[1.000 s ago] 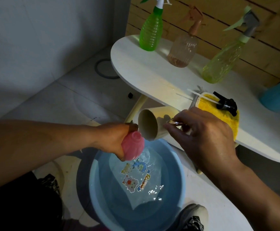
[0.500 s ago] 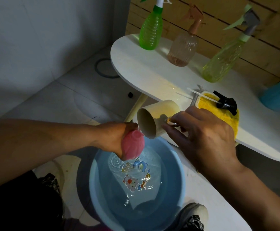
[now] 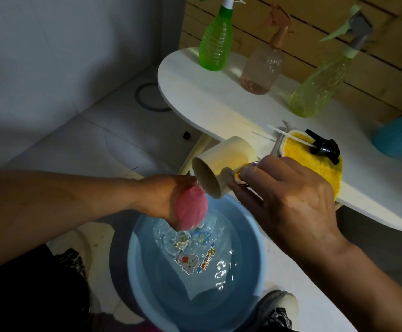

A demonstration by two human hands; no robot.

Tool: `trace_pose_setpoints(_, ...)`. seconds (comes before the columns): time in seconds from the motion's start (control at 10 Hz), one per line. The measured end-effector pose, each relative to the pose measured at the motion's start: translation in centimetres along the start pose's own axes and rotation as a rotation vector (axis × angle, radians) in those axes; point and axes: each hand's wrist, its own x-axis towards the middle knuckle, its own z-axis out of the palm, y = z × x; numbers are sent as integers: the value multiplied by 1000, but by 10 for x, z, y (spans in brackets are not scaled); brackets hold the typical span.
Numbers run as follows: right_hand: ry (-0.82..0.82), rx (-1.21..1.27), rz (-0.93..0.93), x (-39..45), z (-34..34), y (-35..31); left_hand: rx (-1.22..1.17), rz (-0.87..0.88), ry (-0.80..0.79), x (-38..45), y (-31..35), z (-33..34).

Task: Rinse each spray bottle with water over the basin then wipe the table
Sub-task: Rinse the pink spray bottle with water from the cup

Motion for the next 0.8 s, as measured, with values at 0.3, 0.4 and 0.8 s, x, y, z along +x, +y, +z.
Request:
trace_pose_setpoints(0.3, 83, -19, -76, 1, 1, -3, -46, 59, -108, 7, -2, -2)
trace_pose_setpoints(0.4, 77, -4, -75, -1, 3, -3, -172, 117, -109, 6, 4, 2)
trace_pose_setpoints(0.8, -162, 368, 634, -5, 24, 2, -53, 169, -90, -1, 0, -3)
